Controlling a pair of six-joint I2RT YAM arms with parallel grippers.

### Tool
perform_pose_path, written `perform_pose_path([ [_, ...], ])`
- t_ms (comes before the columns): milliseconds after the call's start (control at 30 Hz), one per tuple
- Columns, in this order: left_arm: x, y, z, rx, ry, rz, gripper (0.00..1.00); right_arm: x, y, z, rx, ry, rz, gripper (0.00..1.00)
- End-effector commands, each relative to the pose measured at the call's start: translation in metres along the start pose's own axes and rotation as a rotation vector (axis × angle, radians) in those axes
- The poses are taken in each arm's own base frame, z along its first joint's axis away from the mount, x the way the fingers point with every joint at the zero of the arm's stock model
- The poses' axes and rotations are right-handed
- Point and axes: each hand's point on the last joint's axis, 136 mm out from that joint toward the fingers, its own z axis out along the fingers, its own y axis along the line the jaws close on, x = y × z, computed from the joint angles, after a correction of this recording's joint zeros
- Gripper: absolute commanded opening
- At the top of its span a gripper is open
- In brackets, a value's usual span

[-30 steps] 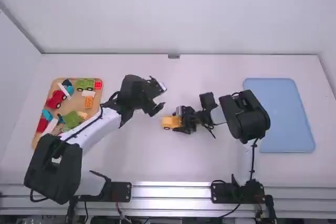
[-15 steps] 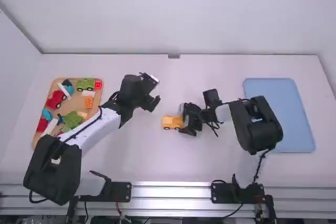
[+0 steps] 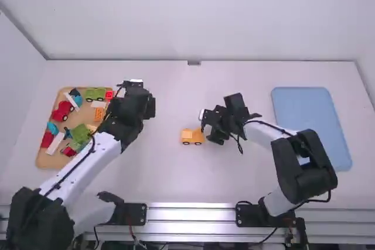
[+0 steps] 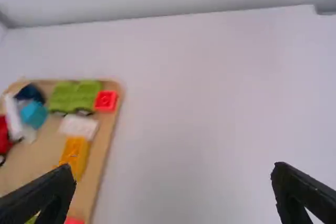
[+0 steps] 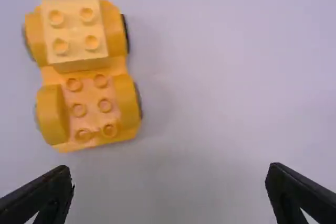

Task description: Assemble lego blocks to make yellow taxi

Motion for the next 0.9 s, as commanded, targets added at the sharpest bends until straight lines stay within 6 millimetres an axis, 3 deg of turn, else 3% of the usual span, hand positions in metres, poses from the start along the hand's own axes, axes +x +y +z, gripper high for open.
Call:
perform_pose_path([
  [0, -0.006, 0.039, -0.016, -0.162, -0.048, -0.170, 0.99, -0.009, -0.007, -0.004, 0.043, -0.004, -0.024, 0.98],
  [167, -0.003, 0.076, -0.040, -0.286, -0.046, -0.261, 0.99, -0.026, -0.010, -0.001, 0.072, -0.047, -0.075, 0.98],
  [333, -0.009, 0.087, -0.036, -0.235, 0.004, -0.265, 0.99, -0.034, -0.009, 0.000, 0.079, -0.063, -0.095, 0.98],
  [433, -0.009, 0.108, -0.030, -0.235, 0.066, -0.332, 0.99, -0.035, -0.010, 0.000, 0.084, -0.068, -0.098, 0.98],
  [500, 0.002, 0.110, -0.025, -0.182, 0.154, -0.361, 0.99, -0.034, -0.010, 0.000, 0.084, -0.060, -0.092, 0.98],
  [633, 0.020, 0.096, -0.028, -0.067, 0.277, -0.381, 0.99, -0.031, -0.007, 0.001, 0.073, -0.052, -0.089, 0.98],
  [733, 0.019, 0.093, -0.027, -0.055, 0.268, -0.380, 0.99, -0.031, -0.007, 0.001, 0.071, -0.049, -0.089, 0.98],
  [867, 0.020, 0.123, -0.027, -0.229, 0.226, -0.467, 0.99, -0.034, -0.011, 0.000, 0.088, -0.063, -0.096, 0.98],
])
